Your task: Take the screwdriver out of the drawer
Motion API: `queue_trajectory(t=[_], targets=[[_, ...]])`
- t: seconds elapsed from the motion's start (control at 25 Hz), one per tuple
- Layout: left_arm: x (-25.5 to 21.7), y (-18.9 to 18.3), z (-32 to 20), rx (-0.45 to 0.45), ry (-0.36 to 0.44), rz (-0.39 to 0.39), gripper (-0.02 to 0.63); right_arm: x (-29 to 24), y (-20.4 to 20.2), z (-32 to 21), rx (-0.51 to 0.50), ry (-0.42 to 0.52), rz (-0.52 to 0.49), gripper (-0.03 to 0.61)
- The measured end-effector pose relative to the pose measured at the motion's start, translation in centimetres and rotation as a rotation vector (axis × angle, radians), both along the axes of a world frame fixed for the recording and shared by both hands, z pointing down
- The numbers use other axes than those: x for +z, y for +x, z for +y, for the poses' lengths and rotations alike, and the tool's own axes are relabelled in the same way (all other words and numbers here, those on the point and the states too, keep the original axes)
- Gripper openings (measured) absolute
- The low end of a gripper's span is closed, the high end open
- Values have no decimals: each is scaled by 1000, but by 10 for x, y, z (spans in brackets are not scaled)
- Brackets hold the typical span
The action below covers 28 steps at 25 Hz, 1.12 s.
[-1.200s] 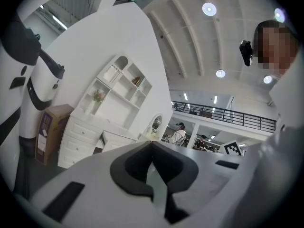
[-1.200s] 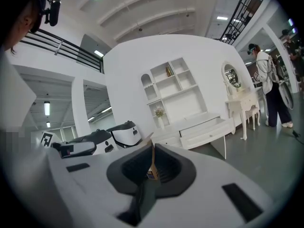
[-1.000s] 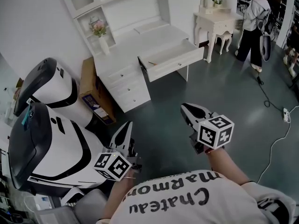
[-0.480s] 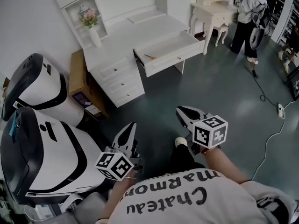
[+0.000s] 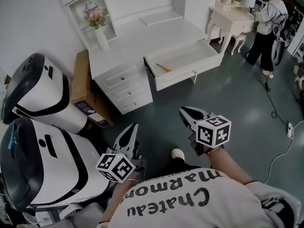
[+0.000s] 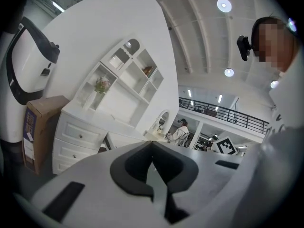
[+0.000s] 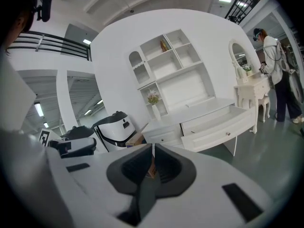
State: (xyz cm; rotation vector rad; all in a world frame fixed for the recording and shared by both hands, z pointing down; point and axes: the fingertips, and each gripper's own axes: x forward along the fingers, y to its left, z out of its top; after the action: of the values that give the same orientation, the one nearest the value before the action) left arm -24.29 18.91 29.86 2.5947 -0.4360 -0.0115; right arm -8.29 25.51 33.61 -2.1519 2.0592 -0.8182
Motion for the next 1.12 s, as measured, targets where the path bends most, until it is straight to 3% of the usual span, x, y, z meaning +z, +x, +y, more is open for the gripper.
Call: queue_trajectory(t=[0.4,0.68,0.88,1.12], targets=[[-33,105,-108,-85,32,54,23,-45,116,-119,-62,64,-5,37],[-35,160,-143,-90,43,72,23,-49,167,-157,-80,74,9,37],[-16,179,-152,-77,16,42,23,-26,184,-171,-82,41,-37,37],[19,174,-176,-85,-42,-24,23,17,185,-184,-51,-33,-130,37]])
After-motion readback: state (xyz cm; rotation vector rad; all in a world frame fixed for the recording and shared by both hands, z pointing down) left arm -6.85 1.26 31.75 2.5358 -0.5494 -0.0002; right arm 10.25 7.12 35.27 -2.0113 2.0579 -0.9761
